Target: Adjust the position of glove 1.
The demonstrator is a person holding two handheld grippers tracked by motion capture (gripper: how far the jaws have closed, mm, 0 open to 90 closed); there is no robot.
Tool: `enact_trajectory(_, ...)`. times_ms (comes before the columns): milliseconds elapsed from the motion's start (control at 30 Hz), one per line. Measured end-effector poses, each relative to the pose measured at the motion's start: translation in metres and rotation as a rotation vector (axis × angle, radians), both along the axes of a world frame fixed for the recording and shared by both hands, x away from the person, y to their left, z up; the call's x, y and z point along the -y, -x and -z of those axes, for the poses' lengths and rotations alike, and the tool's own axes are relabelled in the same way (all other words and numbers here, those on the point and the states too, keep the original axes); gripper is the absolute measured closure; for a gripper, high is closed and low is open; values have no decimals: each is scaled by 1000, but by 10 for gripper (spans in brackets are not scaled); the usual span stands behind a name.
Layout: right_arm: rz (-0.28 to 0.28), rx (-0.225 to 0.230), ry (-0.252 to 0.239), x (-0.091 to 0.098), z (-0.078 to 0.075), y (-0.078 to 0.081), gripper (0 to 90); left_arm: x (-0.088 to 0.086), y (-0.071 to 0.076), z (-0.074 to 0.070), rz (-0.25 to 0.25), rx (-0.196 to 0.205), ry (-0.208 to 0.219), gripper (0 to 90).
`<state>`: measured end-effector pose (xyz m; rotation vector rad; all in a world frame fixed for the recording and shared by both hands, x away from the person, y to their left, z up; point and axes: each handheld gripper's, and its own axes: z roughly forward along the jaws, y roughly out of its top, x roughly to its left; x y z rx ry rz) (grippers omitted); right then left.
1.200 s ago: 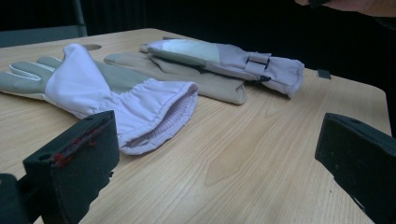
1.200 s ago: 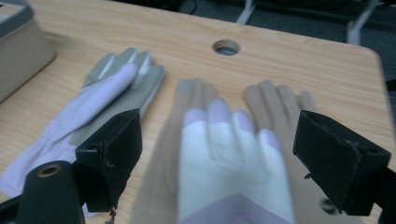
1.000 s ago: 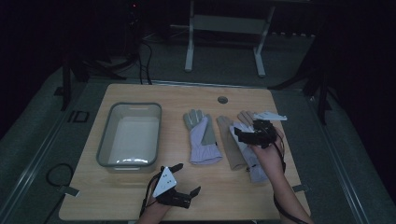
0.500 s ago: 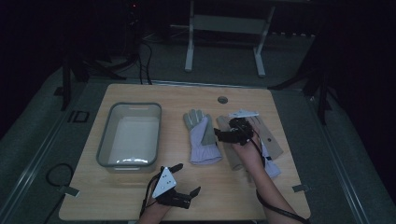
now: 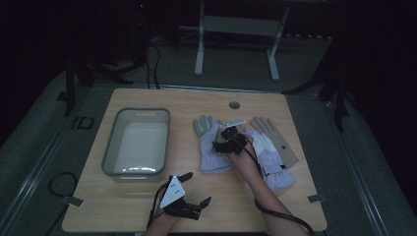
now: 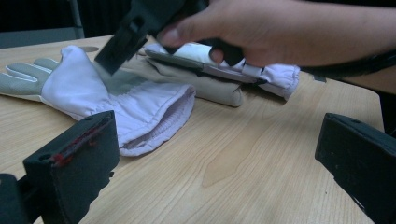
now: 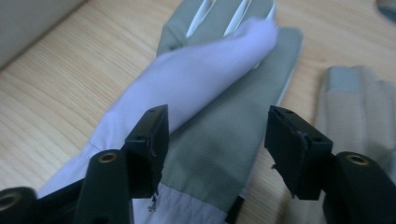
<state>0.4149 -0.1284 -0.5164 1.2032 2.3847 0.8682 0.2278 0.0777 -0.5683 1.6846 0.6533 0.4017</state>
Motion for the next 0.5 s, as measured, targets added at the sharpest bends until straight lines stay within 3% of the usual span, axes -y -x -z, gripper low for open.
enact_trajectory(33, -1, -20, 11, -2, 8, -4, 428, 0, 0, 0, 0, -2, 2, 0)
enact_trajectory(167, 3, -31, 31, -3, 16, -6, 446, 0, 0, 0, 0, -1, 2, 0)
enact_trajectory(200, -4, -57, 21, -4, 23, -9, 458, 0, 0, 0, -1, 0, 1, 0)
enact_trajectory(267, -13, -61, 11, -3, 25, -9, 484, 0, 0, 0, -2, 2, 0, 0)
enact_trajectory(367, -29, -49, 11, -3, 26, -8, 527, 0, 1, 0, -3, 2, 0, 0)
enact_trajectory(400, -35, -42, 1, -3, 26, -6, 599, 0, 0, 0, -3, 2, -1, 0)
enact_trajectory(433, -35, -42, 1, -3, 26, -6, 599, 0, 0, 0, -3, 2, -1, 0)
enact_trajectory(500, -58, -24, 6, -5, 26, -4, 690, 0, 0, 0, -2, 1, -1, 0)
